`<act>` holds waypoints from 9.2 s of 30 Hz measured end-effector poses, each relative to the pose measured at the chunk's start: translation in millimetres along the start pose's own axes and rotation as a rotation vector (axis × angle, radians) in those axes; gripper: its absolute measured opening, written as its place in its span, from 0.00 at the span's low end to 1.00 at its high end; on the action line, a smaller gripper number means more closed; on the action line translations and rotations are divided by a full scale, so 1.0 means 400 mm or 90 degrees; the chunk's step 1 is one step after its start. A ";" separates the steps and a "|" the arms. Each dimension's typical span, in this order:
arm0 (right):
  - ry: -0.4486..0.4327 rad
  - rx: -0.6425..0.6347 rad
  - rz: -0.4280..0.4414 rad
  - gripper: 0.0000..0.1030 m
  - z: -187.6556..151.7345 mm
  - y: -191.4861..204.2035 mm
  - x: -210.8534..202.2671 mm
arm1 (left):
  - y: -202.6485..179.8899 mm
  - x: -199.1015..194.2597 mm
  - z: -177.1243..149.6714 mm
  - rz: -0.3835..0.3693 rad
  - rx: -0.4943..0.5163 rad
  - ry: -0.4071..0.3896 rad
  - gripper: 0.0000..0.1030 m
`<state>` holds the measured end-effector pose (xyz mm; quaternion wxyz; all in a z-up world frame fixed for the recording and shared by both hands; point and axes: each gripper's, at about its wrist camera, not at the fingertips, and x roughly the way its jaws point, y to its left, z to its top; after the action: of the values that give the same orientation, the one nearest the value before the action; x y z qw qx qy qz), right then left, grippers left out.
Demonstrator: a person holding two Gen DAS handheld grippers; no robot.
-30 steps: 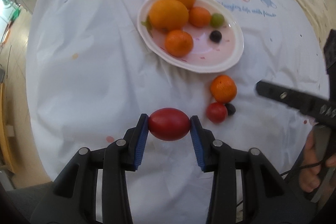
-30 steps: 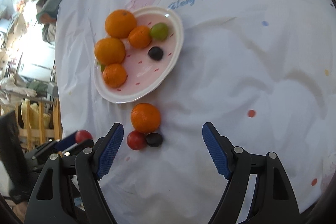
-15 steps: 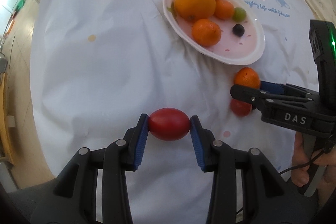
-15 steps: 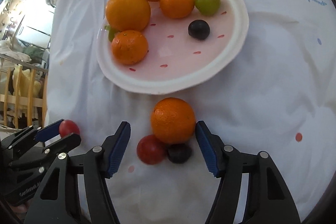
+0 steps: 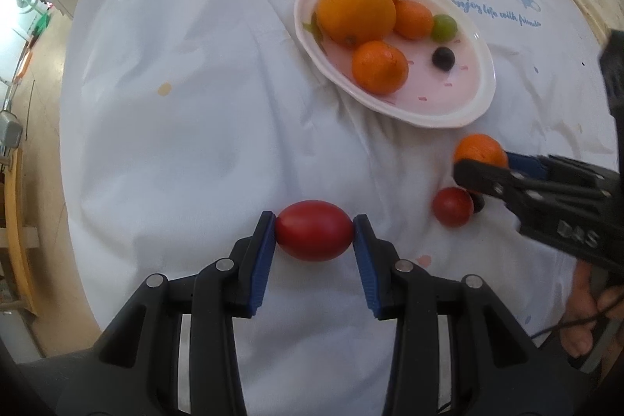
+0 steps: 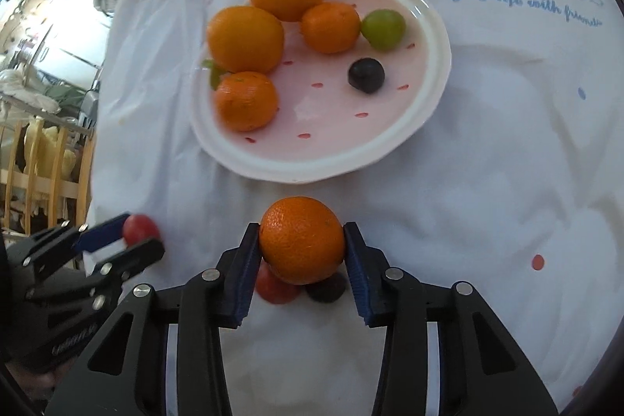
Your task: Organize fruits
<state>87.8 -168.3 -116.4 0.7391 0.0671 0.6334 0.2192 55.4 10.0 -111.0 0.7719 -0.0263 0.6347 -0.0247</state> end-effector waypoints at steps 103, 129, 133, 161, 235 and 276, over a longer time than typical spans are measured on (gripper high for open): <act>-0.177 0.176 0.103 0.78 0.065 -0.176 -0.234 | -0.091 -0.123 0.081 -0.046 0.003 -0.119 0.74; -0.180 0.223 0.081 0.79 -0.020 -0.230 -0.248 | -0.256 0.070 0.008 -0.064 0.196 0.016 0.46; -0.177 0.221 0.082 0.79 -0.019 -0.227 -0.245 | -0.271 0.062 0.009 -0.076 0.224 0.011 0.27; -0.010 0.115 0.095 0.59 -0.008 -0.085 -0.031 | 0.007 -0.163 0.018 -0.043 -0.024 -0.092 0.27; -0.088 0.135 0.163 0.25 0.263 -0.192 -0.040 | -0.193 0.034 0.267 -0.086 0.093 -0.068 0.27; -0.287 0.001 -0.012 0.84 -0.060 0.026 -0.341 | -0.007 -0.320 -0.029 0.012 -0.021 -0.286 0.99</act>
<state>48.1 -219.0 6.6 0.8639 0.1090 0.4531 0.1912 19.3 16.4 12.3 0.8936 -0.0377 0.4474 -0.0010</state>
